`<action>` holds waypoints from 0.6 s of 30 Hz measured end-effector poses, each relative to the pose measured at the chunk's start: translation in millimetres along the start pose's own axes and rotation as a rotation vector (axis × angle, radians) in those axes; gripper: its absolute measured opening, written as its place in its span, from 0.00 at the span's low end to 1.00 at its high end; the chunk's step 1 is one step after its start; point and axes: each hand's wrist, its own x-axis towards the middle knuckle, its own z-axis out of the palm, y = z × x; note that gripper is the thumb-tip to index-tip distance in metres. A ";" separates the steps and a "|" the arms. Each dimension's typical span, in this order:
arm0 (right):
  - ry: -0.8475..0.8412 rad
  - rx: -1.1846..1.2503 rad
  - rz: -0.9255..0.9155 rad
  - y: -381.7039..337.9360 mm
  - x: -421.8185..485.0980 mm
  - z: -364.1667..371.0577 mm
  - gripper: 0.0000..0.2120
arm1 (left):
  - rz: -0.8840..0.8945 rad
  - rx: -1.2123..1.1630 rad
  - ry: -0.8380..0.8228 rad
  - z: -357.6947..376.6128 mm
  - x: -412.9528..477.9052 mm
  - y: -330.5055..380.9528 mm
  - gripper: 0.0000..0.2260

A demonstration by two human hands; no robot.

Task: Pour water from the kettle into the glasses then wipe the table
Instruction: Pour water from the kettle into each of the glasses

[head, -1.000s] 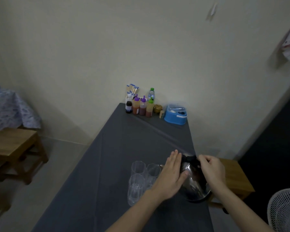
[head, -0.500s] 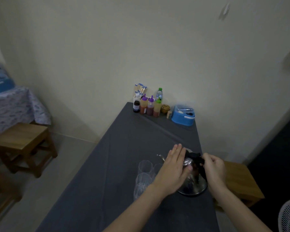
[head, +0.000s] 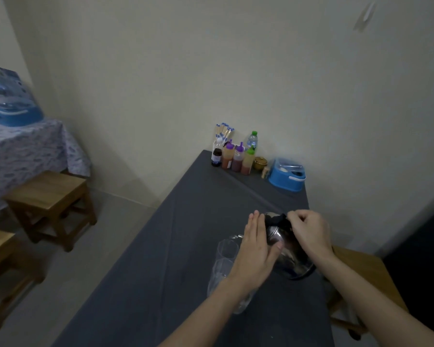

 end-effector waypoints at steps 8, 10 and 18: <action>-0.077 -0.115 -0.088 -1.0 9.5 5.8 0.16 | -0.034 -0.059 0.014 1.9 -3.9 -4.5 0.34; -0.089 -0.128 -0.098 -0.8 10.1 6.9 0.16 | -0.042 -0.062 0.018 2.8 -4.3 -6.1 0.34; -0.113 -0.197 -0.155 -2.0 14.1 6.4 0.15 | -0.059 -0.090 0.021 5.5 -5.1 -7.4 0.35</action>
